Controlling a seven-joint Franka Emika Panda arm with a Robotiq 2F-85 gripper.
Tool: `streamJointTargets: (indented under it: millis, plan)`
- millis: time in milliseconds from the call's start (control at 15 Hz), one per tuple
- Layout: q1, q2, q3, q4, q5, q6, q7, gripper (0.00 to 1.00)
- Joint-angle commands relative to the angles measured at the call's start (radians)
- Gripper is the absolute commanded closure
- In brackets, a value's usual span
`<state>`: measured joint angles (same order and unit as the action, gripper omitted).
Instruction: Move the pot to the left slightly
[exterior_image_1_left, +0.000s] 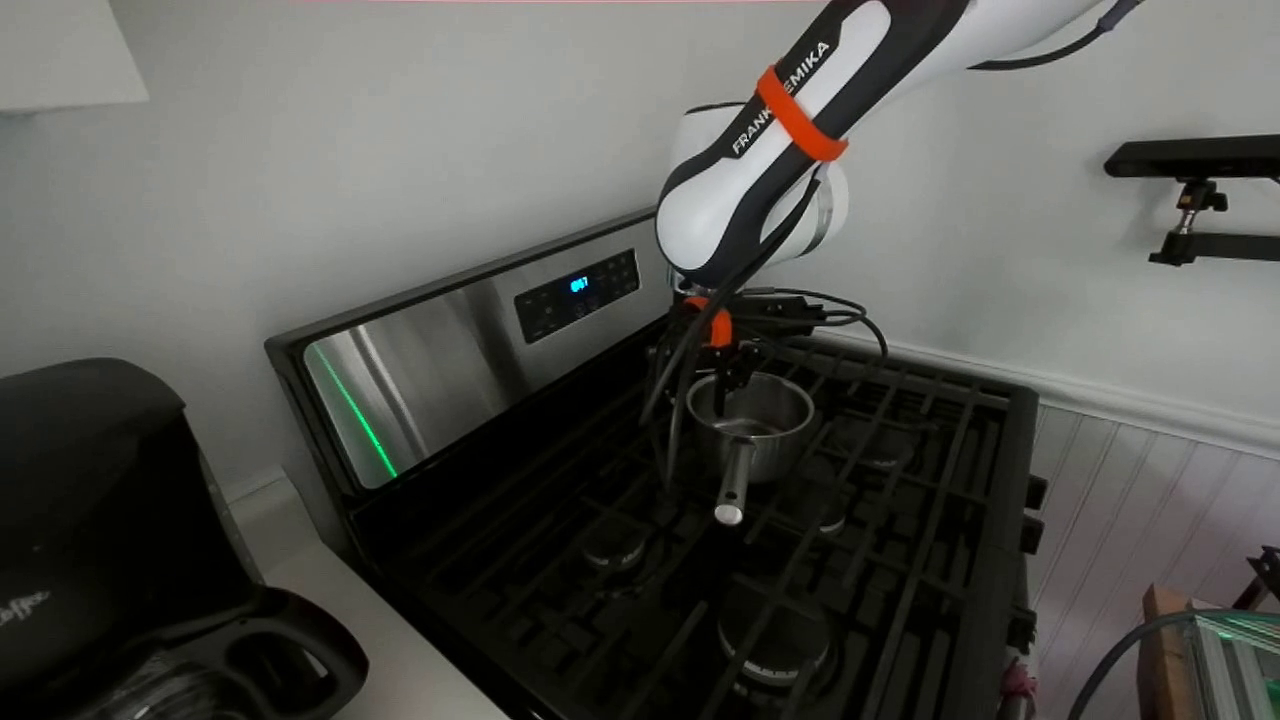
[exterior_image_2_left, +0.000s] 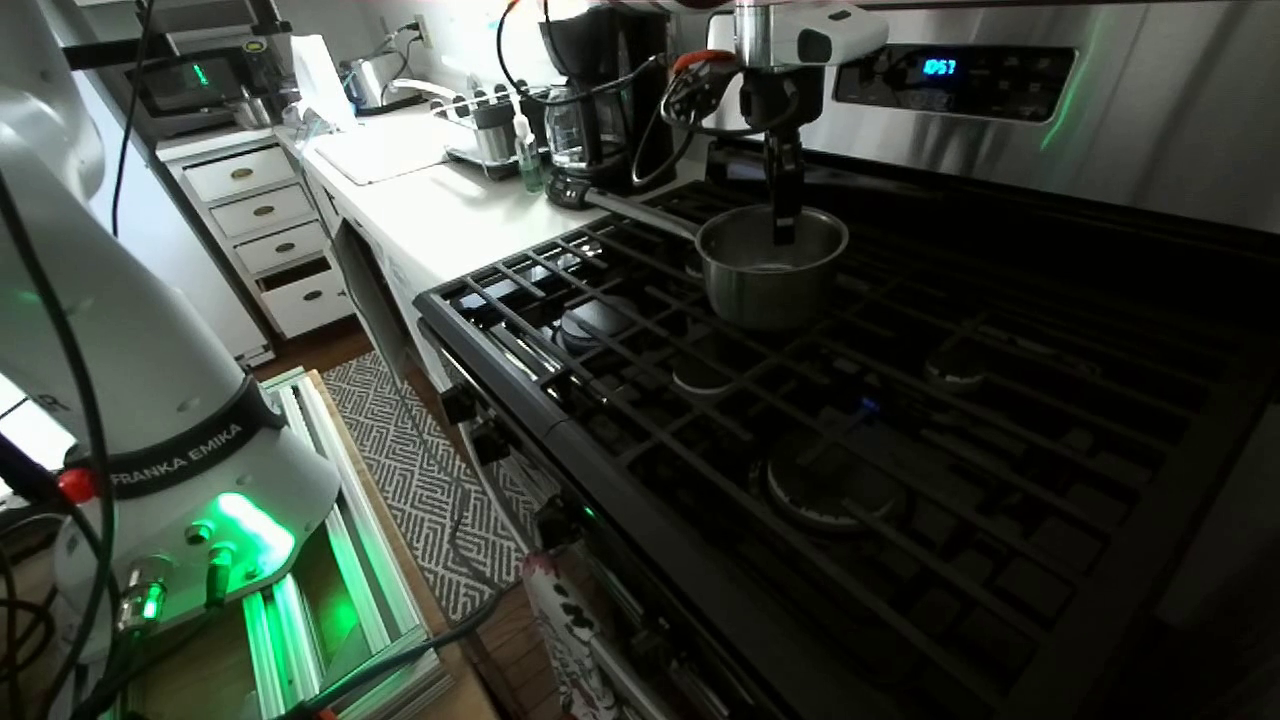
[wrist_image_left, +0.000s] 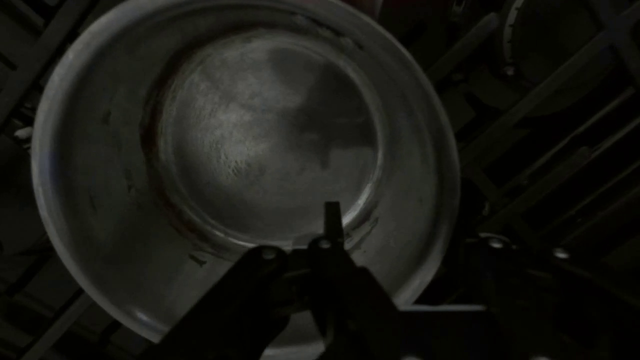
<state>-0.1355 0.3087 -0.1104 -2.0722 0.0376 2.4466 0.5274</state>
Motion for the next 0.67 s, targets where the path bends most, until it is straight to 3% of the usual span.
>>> streamJointTargets:
  millis: [0, 200, 600]
  plan:
    - [0.021, 0.026, -0.020, 0.033, 0.041, -0.005, -0.013, 0.81]
    - [0.026, 0.023, -0.019, 0.039, 0.059, -0.010, -0.007, 0.99]
    - [0.040, 0.020, -0.022, 0.042, 0.060, -0.031, 0.007, 0.98]
